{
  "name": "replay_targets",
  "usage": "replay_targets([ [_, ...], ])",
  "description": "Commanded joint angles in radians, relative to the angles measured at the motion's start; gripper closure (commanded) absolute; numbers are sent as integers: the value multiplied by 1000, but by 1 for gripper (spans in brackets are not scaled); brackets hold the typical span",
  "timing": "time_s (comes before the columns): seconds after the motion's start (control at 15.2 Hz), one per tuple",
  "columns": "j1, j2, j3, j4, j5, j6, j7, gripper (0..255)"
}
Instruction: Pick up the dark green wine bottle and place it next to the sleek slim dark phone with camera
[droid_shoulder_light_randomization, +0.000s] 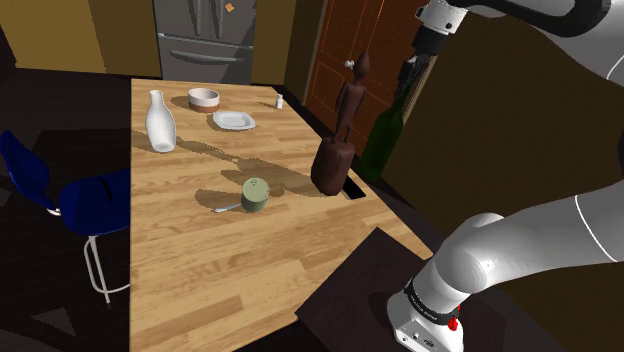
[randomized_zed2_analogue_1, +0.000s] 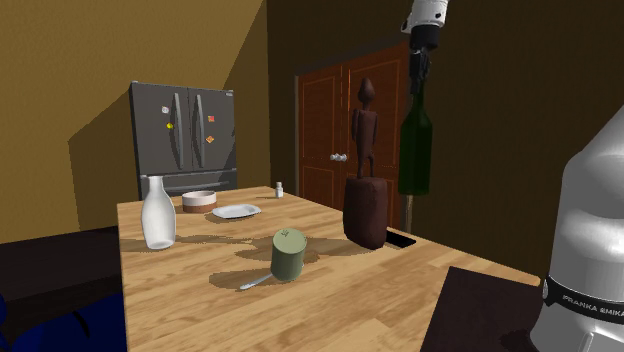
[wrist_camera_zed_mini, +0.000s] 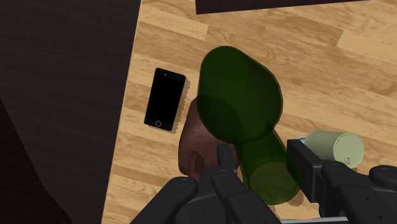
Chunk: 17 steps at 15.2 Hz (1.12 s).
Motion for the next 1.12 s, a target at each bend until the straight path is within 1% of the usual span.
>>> replay_targets([
  [0.0, -2, -13, -1, -39, -2, 27, 1, 255],
  [1.06, -12, -74, -11, -305, -19, 233, 12, 255],
])
